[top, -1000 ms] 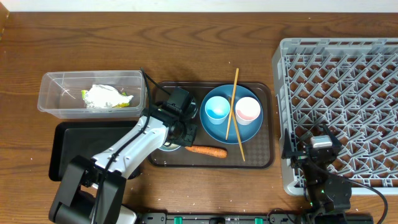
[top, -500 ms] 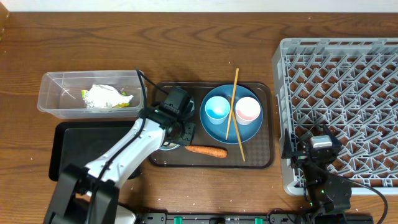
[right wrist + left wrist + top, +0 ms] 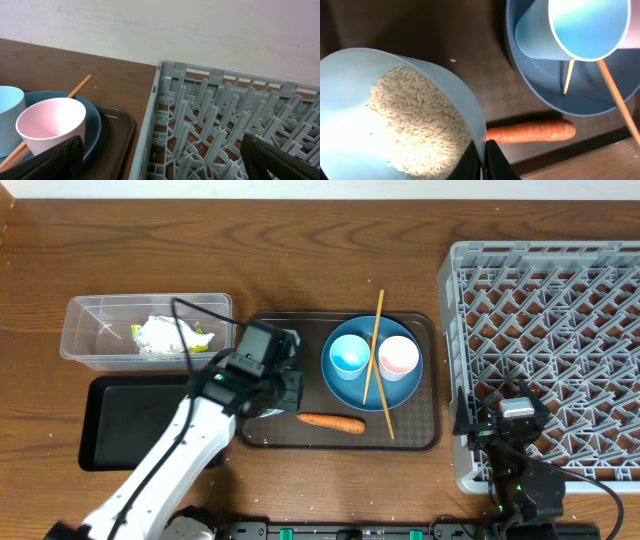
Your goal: Sort waste into correct bins and load items into the dishwasher rack
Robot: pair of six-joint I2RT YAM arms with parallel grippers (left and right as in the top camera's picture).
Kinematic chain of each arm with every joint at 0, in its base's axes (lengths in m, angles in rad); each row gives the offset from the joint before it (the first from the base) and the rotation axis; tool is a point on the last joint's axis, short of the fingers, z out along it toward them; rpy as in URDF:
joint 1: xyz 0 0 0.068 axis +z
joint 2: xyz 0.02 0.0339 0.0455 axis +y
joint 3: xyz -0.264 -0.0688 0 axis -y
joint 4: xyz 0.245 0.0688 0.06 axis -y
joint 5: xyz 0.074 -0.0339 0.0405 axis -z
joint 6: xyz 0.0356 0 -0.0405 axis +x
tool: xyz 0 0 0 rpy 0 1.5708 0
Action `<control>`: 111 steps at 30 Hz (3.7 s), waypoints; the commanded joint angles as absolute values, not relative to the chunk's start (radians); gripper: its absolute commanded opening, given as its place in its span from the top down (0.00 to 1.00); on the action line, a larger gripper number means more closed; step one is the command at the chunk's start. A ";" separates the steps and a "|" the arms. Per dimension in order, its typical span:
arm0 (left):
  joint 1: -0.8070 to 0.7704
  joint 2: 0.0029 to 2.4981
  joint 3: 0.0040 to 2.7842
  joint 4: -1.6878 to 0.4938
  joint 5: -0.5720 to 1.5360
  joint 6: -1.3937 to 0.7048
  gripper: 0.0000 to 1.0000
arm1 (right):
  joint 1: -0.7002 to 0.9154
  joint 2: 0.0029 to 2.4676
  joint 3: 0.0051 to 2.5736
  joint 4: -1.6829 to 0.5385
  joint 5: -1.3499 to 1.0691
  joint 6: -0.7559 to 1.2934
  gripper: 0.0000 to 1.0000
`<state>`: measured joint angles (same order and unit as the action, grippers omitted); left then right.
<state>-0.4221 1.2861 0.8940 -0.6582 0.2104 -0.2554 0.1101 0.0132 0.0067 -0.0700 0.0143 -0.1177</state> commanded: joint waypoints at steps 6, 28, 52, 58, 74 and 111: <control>-0.344 1.175 0.888 -0.712 0.216 -0.238 0.71 | 0.104 0.012 0.006 -0.074 0.010 -0.129 0.01; -0.260 1.155 0.888 -0.759 0.220 -0.192 0.61 | 0.103 0.012 0.006 -0.074 0.010 -0.129 0.01; -0.479 1.306 0.888 -0.697 0.187 -0.205 0.51 | 0.104 0.012 0.006 -0.074 0.010 -0.129 0.01; -0.518 1.450 0.888 -0.620 0.138 -0.260 0.51 | 0.103 0.012 0.006 -0.074 0.010 -0.129 0.01; -0.541 1.669 0.888 -0.506 0.137 -0.265 0.64 | 0.103 0.012 0.006 -0.074 0.010 -0.129 0.01; -0.437 1.247 0.919 -0.658 0.154 -0.241 0.94 | 0.103 0.012 0.006 -0.074 0.010 -0.129 0.01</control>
<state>-0.4774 1.3033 0.9070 -0.6441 0.1440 -0.2577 0.1101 0.0132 0.0067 -0.0700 0.0139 -0.1177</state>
